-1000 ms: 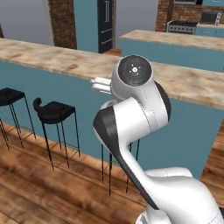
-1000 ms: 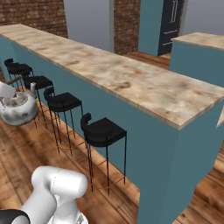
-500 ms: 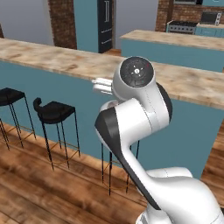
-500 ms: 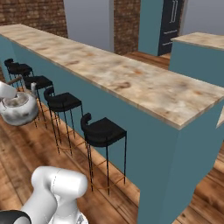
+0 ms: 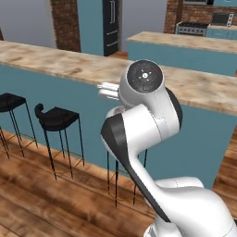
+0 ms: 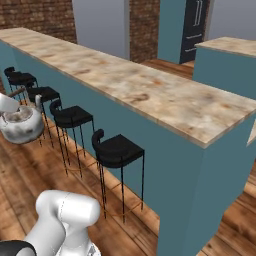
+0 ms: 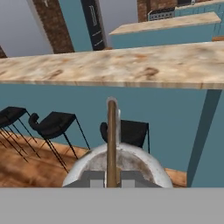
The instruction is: The kettle is done boiling. Turn off the stove, then wait for 300 timesteps before moving the kettle to the dining table.
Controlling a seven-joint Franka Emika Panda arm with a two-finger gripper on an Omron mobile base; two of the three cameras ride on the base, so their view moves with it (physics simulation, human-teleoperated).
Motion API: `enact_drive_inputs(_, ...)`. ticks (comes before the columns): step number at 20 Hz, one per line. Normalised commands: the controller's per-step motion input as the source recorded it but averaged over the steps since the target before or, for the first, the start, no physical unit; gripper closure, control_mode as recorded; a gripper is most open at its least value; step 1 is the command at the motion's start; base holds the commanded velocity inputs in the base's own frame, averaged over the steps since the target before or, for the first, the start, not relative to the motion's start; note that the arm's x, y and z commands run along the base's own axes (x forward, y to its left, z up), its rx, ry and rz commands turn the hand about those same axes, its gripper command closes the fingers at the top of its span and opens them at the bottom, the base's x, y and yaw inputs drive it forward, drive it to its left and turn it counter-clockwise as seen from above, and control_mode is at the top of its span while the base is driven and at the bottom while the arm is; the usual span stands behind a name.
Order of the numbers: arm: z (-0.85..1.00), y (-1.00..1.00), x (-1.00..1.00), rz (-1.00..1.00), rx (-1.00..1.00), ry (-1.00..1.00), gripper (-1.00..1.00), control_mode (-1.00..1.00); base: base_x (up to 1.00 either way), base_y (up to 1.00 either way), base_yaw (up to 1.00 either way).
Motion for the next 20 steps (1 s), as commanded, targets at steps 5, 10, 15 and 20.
enact_drive_inputs(5,0.00,0.00,0.00,0.00,0.00,0.00,1.00,1.00,0.02,0.00,-0.01)
enact_drive_inputs(10,0.00,0.00,0.00,0.00,0.00,0.00,1.00,1.00,0.34,0.00,-0.05)
enact_drive_inputs(15,0.00,0.00,0.00,0.00,0.00,0.00,1.00,1.00,0.66,0.00,-0.06)
enact_drive_inputs(20,0.00,0.00,0.00,0.00,0.00,0.00,1.00,1.00,0.64,0.00,-0.04)
